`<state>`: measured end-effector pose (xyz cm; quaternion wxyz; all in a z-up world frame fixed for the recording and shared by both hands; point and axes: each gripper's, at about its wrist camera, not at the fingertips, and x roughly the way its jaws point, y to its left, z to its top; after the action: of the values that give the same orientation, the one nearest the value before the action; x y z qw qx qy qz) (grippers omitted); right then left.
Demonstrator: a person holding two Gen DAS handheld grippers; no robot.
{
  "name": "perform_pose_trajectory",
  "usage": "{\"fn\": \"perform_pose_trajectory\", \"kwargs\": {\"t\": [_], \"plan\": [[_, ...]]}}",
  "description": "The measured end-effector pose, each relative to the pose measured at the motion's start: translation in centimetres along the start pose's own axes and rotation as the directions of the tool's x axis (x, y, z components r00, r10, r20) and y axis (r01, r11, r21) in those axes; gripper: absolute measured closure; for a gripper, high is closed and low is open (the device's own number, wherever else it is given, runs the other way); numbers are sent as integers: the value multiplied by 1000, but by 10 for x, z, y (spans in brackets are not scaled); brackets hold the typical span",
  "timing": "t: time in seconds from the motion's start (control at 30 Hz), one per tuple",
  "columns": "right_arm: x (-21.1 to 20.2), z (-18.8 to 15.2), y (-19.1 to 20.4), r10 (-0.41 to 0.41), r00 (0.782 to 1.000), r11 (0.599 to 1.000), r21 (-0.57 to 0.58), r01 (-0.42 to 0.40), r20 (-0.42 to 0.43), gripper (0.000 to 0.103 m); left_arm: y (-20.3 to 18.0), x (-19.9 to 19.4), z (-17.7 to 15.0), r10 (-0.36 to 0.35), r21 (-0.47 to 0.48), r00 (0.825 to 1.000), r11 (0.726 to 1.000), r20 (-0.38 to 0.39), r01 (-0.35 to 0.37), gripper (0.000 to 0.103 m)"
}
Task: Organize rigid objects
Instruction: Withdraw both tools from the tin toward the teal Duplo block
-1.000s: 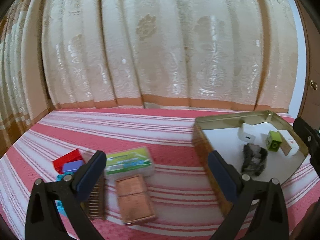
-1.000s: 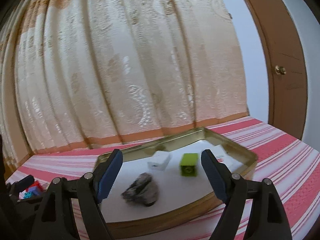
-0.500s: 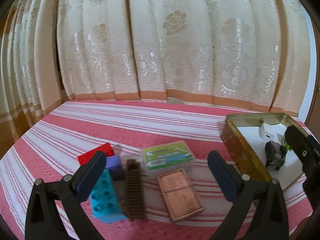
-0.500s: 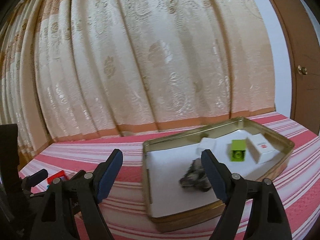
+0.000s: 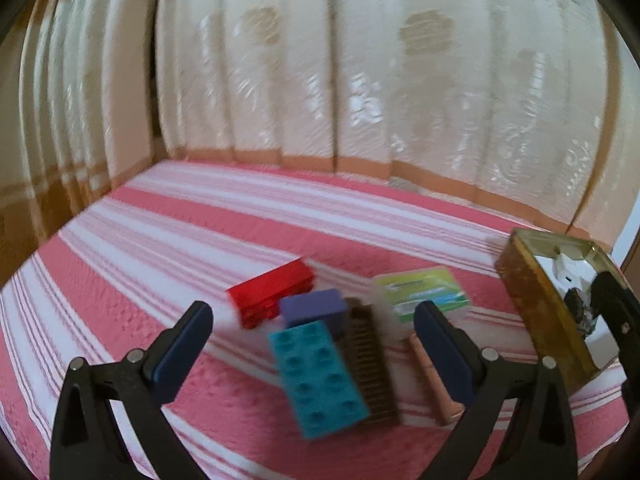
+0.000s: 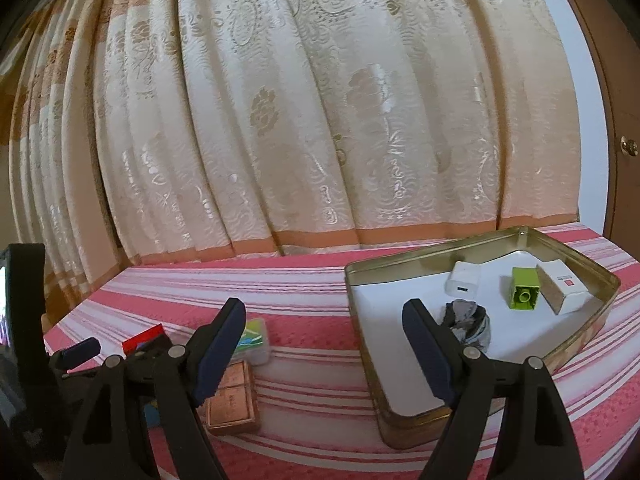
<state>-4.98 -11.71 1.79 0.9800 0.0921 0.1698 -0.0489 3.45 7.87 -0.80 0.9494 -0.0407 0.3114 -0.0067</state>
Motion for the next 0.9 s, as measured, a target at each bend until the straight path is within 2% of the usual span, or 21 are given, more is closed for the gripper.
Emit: {"fn": "perform_pose_trajectory", "kwargs": {"t": [0.1,0.27,0.5,0.67,0.8,0.87,0.9], "plan": [[2,0,3,7,1000,1000,-7,-7,-12,20,16,8,-1,-2,-45,999,999,-53,-1,8],[8,-2,7,16,999,1000,-11,-17,-51,21,30,19,-6,-16,-76,992,997,-129,7,8],[17,-5,13,34,993,999,-19,-36,-109,20,30,19,-8,-22,-53,990,998,-142,15,8],[20,-6,18,43,990,998,-38,-49,-133,20,28,21,-10,-52,-24,983,999,-177,49,8],[20,-6,19,48,990,998,-41,-54,-135,20,37,22,-10,-65,-56,980,997,-190,55,7],[21,-7,19,51,989,998,-39,-57,-139,20,43,22,-11,-77,-73,979,995,-191,64,16],[22,-7,19,53,988,997,-39,-59,-143,20,46,23,-11,-77,-74,976,995,-202,63,35]]}}
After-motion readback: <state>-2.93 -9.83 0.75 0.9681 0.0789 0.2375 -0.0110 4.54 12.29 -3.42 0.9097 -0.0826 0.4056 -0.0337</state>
